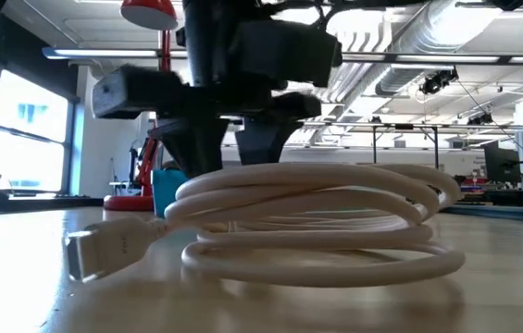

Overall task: Pick & Place USB Port
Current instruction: Put the white hdmi cable into the green bin

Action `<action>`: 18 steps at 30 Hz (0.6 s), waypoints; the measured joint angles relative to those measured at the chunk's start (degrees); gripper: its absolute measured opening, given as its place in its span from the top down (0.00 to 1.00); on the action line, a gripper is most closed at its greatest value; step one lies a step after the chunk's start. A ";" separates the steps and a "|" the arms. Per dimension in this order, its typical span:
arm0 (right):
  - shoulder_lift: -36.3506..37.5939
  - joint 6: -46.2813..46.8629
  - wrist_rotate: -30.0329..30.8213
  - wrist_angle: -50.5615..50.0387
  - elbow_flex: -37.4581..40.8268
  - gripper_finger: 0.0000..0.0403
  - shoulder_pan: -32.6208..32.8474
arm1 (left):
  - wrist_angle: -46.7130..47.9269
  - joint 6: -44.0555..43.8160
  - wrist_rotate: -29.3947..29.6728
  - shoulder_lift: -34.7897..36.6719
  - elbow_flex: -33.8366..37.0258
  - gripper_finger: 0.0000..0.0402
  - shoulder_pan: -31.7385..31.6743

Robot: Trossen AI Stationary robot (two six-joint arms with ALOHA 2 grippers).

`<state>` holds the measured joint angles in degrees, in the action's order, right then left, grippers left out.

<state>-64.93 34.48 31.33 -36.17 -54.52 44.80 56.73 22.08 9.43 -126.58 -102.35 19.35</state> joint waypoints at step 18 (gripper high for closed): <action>-0.09 1.33 -0.04 -0.01 0.01 0.77 0.00 | -0.22 34.73 7.80 -0.07 0.04 0.47 3.99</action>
<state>-65.02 35.81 31.29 -36.18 -54.50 44.80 56.51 56.81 17.23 -126.65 -102.30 23.33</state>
